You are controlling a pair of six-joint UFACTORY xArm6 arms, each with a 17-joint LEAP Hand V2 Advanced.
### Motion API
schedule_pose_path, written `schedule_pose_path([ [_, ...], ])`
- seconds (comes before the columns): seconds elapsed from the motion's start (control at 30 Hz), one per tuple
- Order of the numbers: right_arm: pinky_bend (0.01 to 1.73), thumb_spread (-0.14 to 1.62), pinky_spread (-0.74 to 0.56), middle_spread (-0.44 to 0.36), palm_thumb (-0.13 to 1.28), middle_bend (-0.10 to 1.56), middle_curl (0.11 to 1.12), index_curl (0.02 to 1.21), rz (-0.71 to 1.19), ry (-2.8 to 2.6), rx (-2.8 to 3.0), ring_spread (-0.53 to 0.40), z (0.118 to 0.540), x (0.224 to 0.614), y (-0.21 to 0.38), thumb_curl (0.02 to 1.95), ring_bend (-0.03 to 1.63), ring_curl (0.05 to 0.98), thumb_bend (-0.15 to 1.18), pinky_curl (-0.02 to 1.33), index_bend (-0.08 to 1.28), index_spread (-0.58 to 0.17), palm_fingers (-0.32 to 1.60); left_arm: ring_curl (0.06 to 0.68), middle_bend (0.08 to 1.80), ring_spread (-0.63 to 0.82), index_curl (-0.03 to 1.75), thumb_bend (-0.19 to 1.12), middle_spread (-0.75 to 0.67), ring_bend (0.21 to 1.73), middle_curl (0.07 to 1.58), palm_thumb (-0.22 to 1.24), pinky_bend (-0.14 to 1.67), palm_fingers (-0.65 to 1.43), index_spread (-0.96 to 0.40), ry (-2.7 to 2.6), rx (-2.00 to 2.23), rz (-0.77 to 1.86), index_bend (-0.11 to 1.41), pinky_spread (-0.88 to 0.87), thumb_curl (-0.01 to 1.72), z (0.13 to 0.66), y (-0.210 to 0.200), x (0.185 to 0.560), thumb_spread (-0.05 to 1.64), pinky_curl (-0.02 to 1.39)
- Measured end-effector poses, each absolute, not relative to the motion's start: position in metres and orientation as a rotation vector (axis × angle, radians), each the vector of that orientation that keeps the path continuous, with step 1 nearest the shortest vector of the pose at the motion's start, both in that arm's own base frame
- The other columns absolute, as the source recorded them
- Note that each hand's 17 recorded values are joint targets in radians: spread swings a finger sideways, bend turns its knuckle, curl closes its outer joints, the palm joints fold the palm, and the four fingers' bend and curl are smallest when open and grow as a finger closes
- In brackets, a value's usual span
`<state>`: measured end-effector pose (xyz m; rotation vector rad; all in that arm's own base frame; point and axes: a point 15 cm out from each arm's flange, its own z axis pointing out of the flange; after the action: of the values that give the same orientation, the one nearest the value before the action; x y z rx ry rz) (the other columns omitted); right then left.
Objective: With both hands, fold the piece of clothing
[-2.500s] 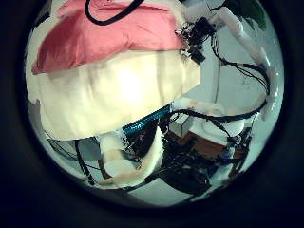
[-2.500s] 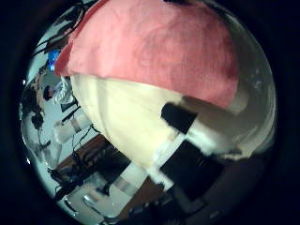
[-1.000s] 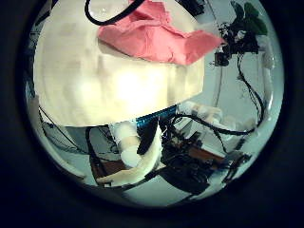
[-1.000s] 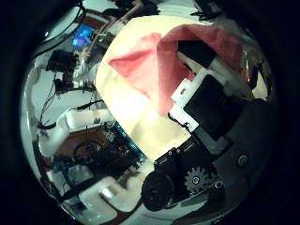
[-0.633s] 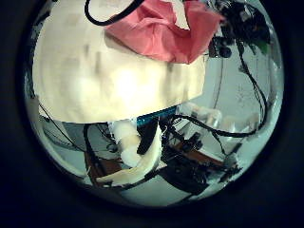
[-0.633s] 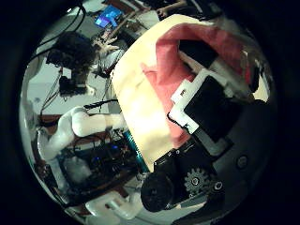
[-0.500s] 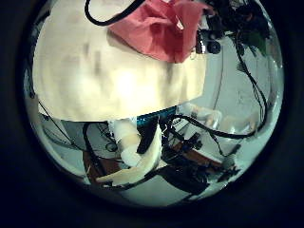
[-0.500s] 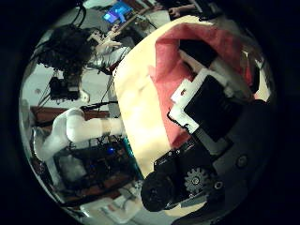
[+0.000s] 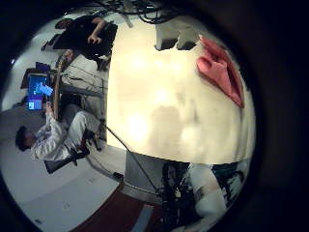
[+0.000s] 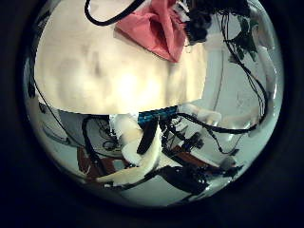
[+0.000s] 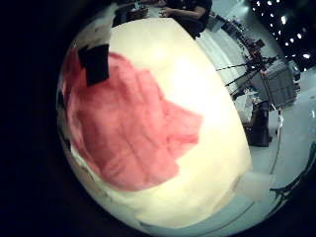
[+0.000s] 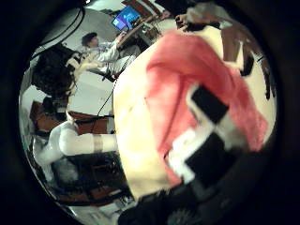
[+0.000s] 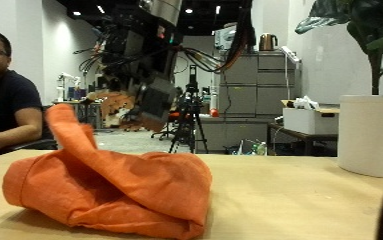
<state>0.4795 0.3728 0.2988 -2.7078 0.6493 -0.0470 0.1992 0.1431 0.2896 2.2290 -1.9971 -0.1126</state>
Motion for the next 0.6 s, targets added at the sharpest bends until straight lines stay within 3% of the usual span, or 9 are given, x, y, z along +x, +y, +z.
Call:
schedule_pose_path([
  [0.07,0.87,1.28,-0.26,-0.091,0.9,0.61,0.57,0.49,-0.064,0.638,-2.669,-0.265,0.323,0.478,0.369,0.6,1.12,0.578,-0.01,0.88,0.32,-0.418,0.03,0.205,0.2,0.48,0.29,-0.03,0.27,0.51,0.33,0.21,0.36,0.08,0.06,-2.001,2.226,-0.11,0.16,0.45,0.28,0.29,0.141,0.2,1.02,0.3],
  [0.1,0.88,1.28,-0.17,-0.065,0.9,0.54,0.53,0.46,-0.079,0.631,-2.642,-0.201,0.341,0.478,0.366,0.6,1.04,0.544,-0.01,0.87,0.29,-0.444,-0.02,0.205,0.2,0.48,0.29,-0.03,0.27,0.51,0.33,0.21,0.36,0.08,0.06,-2.002,2.226,-0.11,0.16,0.45,0.29,0.291,0.141,0.2,1.02,0.3],
  [0.27,0.83,1.27,0.03,-0.039,0.9,0.46,0.47,0.41,-0.073,0.662,-2.584,-0.114,0.399,0.465,0.332,0.57,0.93,0.478,-0.01,0.82,0.25,-0.478,0.03,0.204,0.2,0.48,0.29,-0.02,0.28,0.51,0.33,0.21,0.36,0.08,0.06,-2.03,2.205,-0.098,0.16,0.45,0.29,0.297,0.133,0.203,1.02,0.3],
  [0.4,0.72,1.25,0.23,-0.069,0.94,0.43,0.43,0.41,-0.006,0.776,-2.582,-0.042,0.427,0.447,0.28,0.56,0.8,0.416,0.0,0.75,0.33,-0.478,0.12,0.204,0.2,0.48,0.29,-0.03,0.28,0.51,0.33,0.2,0.36,0.08,0.06,-2.056,2.164,-0.094,0.16,0.45,0.29,0.306,0.117,0.206,1.02,0.3],
  [0.6,0.61,1.23,0.38,-0.041,1.02,0.44,0.42,0.42,0.022,0.954,-2.553,0.021,0.476,0.405,0.197,0.57,0.67,0.353,0.0,0.67,0.38,-0.462,0.17,0.199,0.19,0.48,0.3,-0.02,0.27,0.5,0.33,0.22,0.34,0.1,0.05,-2.123,2.094,-0.067,0.18,0.44,0.29,0.328,0.088,0.214,1.02,0.3],
])
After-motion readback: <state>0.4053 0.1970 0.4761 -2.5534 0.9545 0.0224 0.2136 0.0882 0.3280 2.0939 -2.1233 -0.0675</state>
